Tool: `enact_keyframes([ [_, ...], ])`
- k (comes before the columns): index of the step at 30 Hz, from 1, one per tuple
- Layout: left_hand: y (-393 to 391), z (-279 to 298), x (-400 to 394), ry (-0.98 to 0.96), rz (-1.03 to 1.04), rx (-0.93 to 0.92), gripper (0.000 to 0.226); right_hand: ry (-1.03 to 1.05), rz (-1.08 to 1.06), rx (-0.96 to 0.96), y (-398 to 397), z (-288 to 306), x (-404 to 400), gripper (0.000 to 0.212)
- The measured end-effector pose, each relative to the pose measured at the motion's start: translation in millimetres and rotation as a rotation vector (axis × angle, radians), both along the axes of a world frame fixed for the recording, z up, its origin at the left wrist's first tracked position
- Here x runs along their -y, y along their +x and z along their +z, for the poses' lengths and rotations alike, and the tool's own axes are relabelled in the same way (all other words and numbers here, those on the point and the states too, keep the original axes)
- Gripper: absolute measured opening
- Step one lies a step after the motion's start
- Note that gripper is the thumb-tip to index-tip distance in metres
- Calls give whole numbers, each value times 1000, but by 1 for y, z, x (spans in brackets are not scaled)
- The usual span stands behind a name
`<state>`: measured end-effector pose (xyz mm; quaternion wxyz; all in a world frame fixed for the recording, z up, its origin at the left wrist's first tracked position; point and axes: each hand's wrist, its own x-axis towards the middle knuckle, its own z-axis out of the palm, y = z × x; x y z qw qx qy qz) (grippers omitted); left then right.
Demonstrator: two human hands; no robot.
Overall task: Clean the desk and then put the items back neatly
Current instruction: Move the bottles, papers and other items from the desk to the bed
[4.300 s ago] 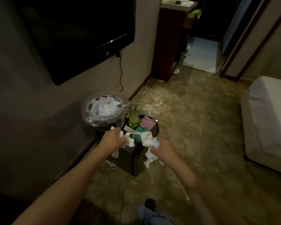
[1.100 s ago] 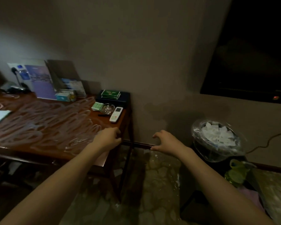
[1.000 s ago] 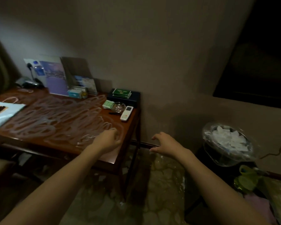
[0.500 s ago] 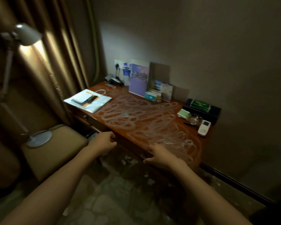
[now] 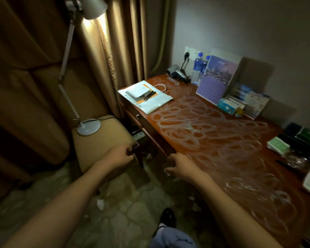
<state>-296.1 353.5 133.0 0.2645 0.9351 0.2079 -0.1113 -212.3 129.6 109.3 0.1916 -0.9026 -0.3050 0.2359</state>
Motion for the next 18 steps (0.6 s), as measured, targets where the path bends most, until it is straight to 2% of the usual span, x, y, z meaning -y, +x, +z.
enact_keyframes([
  [5,82,-12,-56,34,25,-57,35,24,-50,-88,82,-19,-50,41],
  [9,149,-7,-85,80,8,-24,34,102,-90,-133,147,-14,-81,45],
  [15,207,-21,-127,86,14,-105,47,113,-163,-179,207,-13,-111,44],
  [18,243,-29,-144,103,-2,-73,45,113,-221,-159,237,-16,-123,43],
])
